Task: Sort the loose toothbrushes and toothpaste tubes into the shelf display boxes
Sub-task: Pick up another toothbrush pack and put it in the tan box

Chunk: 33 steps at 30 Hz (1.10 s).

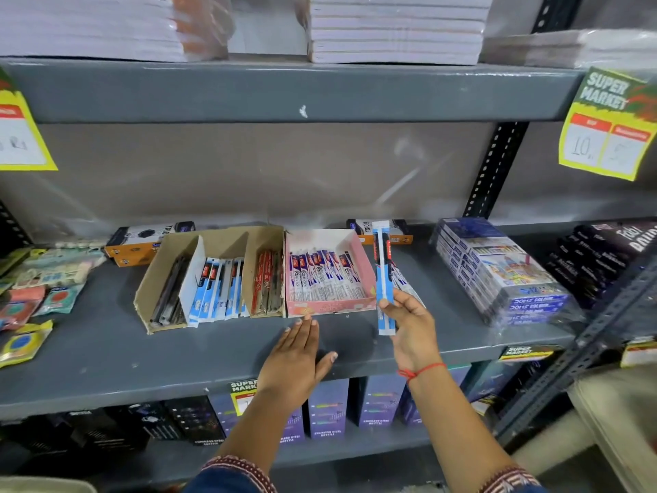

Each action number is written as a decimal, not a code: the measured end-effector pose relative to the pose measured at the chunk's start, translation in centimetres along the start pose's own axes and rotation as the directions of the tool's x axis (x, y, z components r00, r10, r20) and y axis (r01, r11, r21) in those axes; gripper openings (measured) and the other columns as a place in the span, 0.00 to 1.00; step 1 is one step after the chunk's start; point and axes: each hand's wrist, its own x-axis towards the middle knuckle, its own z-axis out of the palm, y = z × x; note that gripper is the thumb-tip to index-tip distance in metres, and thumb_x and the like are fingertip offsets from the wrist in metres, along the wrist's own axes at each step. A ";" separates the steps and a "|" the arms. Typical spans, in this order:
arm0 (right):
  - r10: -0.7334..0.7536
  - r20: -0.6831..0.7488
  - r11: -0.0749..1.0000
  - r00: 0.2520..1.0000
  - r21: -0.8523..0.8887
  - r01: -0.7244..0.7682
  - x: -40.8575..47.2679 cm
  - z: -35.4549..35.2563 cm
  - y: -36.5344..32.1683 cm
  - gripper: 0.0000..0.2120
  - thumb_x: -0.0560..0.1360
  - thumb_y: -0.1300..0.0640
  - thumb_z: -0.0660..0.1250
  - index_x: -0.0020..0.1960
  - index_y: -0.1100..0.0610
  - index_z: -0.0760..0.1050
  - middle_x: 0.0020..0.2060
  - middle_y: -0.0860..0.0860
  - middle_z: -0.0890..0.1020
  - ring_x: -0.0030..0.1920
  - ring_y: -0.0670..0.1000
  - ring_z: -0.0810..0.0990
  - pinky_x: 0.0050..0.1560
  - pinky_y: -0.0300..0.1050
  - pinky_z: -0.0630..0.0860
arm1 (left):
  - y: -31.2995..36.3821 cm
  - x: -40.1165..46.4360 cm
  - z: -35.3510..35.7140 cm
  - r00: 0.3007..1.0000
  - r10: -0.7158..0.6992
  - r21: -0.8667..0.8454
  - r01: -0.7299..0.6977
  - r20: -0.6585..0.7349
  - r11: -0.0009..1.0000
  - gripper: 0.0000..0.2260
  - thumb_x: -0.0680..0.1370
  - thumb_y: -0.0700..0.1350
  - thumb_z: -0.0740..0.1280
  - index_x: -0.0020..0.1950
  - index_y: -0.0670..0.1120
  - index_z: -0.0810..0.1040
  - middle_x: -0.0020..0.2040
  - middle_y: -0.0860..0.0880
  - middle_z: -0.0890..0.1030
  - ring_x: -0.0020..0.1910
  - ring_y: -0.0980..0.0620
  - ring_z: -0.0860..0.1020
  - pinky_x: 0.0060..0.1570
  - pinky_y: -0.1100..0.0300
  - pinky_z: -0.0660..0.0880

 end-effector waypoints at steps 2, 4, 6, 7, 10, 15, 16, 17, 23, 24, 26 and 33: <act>0.011 0.008 1.000 1.000 -0.025 -0.011 -0.1 0.1 0.1 0.13 0.72 0.75 0.63 0.42 0.59 0.78 0.26 0.42 0.85 0.38 0.47 0.80 0.42 0.35 0.76 | 0.0 0.0 0.0 1.000 -0.003 0.012 0.003 -0.009 1.000 0.47 0.63 0.70 0.22 0.74 0.44 0.40 0.77 0.46 0.43 0.75 0.50 0.42 0.68 0.60 0.35; 0.016 0.016 0.998 1.000 -0.061 -0.015 -0.1 0.3 0.2 0.12 0.72 0.75 0.64 0.50 0.64 0.79 0.27 0.42 0.85 0.35 0.43 0.83 0.39 0.32 0.78 | 0.1 -0.1 0.1 1.000 -0.018 0.039 0.019 -0.017 0.999 0.36 0.74 0.66 0.34 0.74 0.43 0.41 0.77 0.45 0.44 0.75 0.50 0.42 0.68 0.59 0.35; 0.037 0.042 0.997 0.998 -0.066 -0.035 -0.2 0.9 0.3 0.17 0.72 0.76 0.63 0.60 0.66 0.76 0.36 0.46 0.86 0.39 0.44 0.83 0.38 0.29 0.79 | -0.1 -0.5 0.0 1.000 -0.024 0.051 0.025 -0.012 0.998 0.32 0.78 0.62 0.42 0.75 0.43 0.42 0.77 0.45 0.45 0.75 0.50 0.43 0.69 0.59 0.36; 0.054 0.055 0.996 0.997 -0.068 -0.051 -0.2 1.2 0.3 0.20 0.73 0.76 0.62 0.63 0.66 0.74 0.44 0.50 0.85 0.43 0.47 0.82 0.39 0.30 0.78 | -0.3 -0.8 -0.1 1.000 -0.017 0.060 0.018 -0.017 0.998 0.31 0.79 0.61 0.43 0.75 0.43 0.43 0.77 0.45 0.46 0.75 0.50 0.44 0.69 0.59 0.37; 0.108 0.128 0.990 0.986 -0.099 -0.096 -0.2 2.9 0.5 0.23 0.73 0.78 0.57 0.66 0.66 0.71 0.55 0.56 0.78 0.46 0.50 0.79 0.38 0.30 0.79 | -1.5 -1.9 -0.2 1.000 -0.020 0.088 0.021 -0.019 0.996 0.29 0.80 0.60 0.43 0.75 0.43 0.44 0.77 0.46 0.47 0.75 0.50 0.45 0.70 0.59 0.38; 0.226 0.229 0.970 0.947 -0.141 -0.197 -1.6 7.9 1.7 0.22 0.72 0.79 0.59 0.64 0.67 0.71 0.33 0.51 0.85 0.27 0.42 0.82 0.31 0.34 0.78 | -4.7 -4.0 -1.0 0.996 -0.084 0.103 0.087 -0.029 0.991 0.29 0.79 0.60 0.41 0.75 0.43 0.46 0.77 0.45 0.50 0.75 0.50 0.47 0.71 0.58 0.39; 0.239 0.239 0.965 0.941 -0.167 -0.203 -2.0 9.0 2.1 0.22 0.72 0.79 0.60 0.64 0.67 0.71 0.27 0.49 0.84 0.25 0.42 0.82 0.29 0.33 0.77 | -5.5 -4.5 -1.2 0.993 -0.110 0.088 0.113 -0.039 0.990 0.31 0.77 0.61 0.38 0.75 0.43 0.47 0.77 0.46 0.51 0.75 0.50 0.48 0.71 0.59 0.40; 0.248 0.245 0.959 0.937 -0.198 -0.202 -2.4 9.9 2.5 0.21 0.72 0.78 0.60 0.63 0.66 0.71 0.26 0.49 0.82 0.27 0.44 0.81 0.29 0.33 0.76 | -6.2 -5.0 -1.3 0.990 -0.131 0.079 0.135 -0.051 0.988 0.33 0.75 0.62 0.35 0.75 0.43 0.47 0.77 0.46 0.51 0.75 0.50 0.48 0.71 0.59 0.40; 0.229 0.277 0.918 0.933 -0.380 -0.113 -4.4 15.0 5.1 0.20 0.71 0.77 0.63 0.61 0.66 0.72 0.34 0.54 0.77 0.34 0.46 0.76 0.35 0.34 0.73 | -11.7 -8.5 -1.8 0.949 -0.275 -0.002 0.278 -0.157 0.960 0.30 0.79 0.61 0.43 0.74 0.44 0.54 0.76 0.46 0.56 0.75 0.50 0.53 0.70 0.61 0.41; 0.211 0.272 0.911 0.939 -0.403 -0.088 -4.5 15.9 5.6 0.20 0.71 0.77 0.63 0.61 0.66 0.72 0.36 0.56 0.77 0.35 0.46 0.75 0.38 0.36 0.72 | -12.6 -9.1 -2.0 0.936 -0.302 -0.027 0.302 -0.180 0.953 0.34 0.77 0.64 0.38 0.74 0.44 0.56 0.75 0.45 0.58 0.74 0.50 0.54 0.70 0.61 0.41; 0.186 0.266 0.897 0.946 -0.438 -0.054 -4.7 17.4 6.7 0.20 0.71 0.77 0.63 0.61 0.67 0.72 0.44 0.58 0.76 0.39 0.49 0.75 0.41 0.39 0.73 | -14.3 -9.9 -2.2 0.913 -0.355 -0.060 0.350 -0.203 0.935 0.42 0.70 0.68 0.31 0.73 0.44 0.58 0.75 0.45 0.60 0.74 0.49 0.57 0.69 0.61 0.43; 0.169 0.190 0.799 0.967 -0.601 -0.021 -3.7 21.5 9.5 0.17 0.74 0.73 0.59 0.61 0.63 0.73 0.51 0.60 0.77 0.43 0.54 0.78 0.28 0.41 0.71 | -15.1 -9.3 -2.7 0.878 -0.413 -0.069 0.409 -0.242 0.910 0.33 0.78 0.60 0.41 0.70 0.37 0.61 0.71 0.38 0.65 0.71 0.42 0.64 0.70 0.51 0.55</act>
